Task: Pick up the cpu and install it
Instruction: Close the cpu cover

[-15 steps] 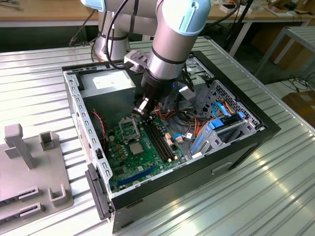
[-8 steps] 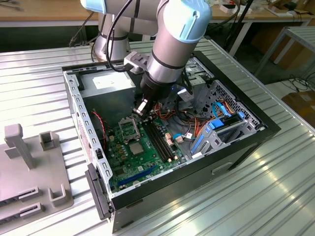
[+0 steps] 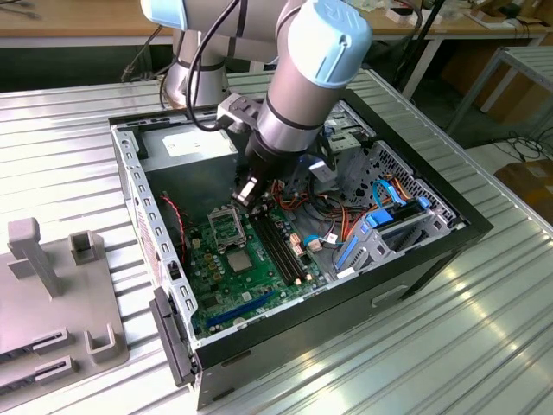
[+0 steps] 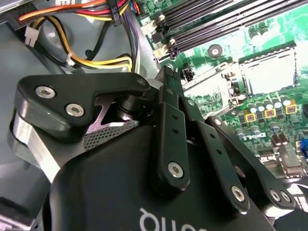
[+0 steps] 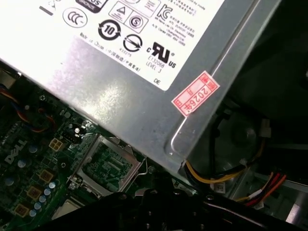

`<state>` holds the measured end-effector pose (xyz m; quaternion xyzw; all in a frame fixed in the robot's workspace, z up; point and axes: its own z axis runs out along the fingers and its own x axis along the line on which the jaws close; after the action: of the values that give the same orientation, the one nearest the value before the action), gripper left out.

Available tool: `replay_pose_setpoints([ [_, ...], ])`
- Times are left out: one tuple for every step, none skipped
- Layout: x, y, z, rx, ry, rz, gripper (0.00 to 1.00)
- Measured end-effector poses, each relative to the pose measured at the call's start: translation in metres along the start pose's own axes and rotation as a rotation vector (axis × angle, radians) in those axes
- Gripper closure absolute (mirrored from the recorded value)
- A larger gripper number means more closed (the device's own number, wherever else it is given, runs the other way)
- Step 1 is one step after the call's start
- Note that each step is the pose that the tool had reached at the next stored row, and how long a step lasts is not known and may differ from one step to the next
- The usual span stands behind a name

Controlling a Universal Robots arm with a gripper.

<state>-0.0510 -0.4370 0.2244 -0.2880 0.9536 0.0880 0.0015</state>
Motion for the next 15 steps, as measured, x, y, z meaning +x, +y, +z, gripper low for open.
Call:
replay_pose_setpoints([
  [0.0002, -0.0005, 0.0023, -0.0013, -0.0009, 0.000, 0.89],
  [0.0003, -0.0008, 0.0037, -0.0022, -0.0014, 0.000, 0.89],
  [0.0004, -0.0011, 0.0051, -0.0036, -0.0023, 0.000, 0.89],
  [0.0006, -0.0013, 0.0062, -0.0058, -0.0037, 0.000, 0.89],
  [0.0007, -0.0016, 0.0070, -0.0088, -0.0055, -0.001, 0.89],
  [0.0008, -0.0018, 0.0080, -0.0122, -0.0076, -0.002, 0.89],
  [0.0008, -0.0019, 0.0086, -0.0142, -0.0088, -0.004, 0.89],
  [0.0009, -0.0019, 0.0091, -0.0158, -0.0096, -0.005, 0.89],
  [0.0011, -0.0022, 0.0095, -0.0164, -0.0098, -0.006, 0.89],
  [0.0012, -0.0024, 0.0097, -0.0167, -0.0098, -0.007, 0.89],
  [0.0027, -0.0031, 0.0111, -0.0172, -0.0080, -0.016, 0.89],
  [0.0033, -0.0034, 0.0131, -0.0175, -0.0072, -0.021, 0.89],
  [0.0067, -0.0026, 0.0130, -0.0174, -0.0069, -0.026, 0.89],
  [0.0068, -0.0023, 0.0115, -0.0171, -0.0063, -0.027, 0.89],
  [0.0068, -0.0022, 0.0110, -0.0170, -0.0062, -0.027, 0.89],
])
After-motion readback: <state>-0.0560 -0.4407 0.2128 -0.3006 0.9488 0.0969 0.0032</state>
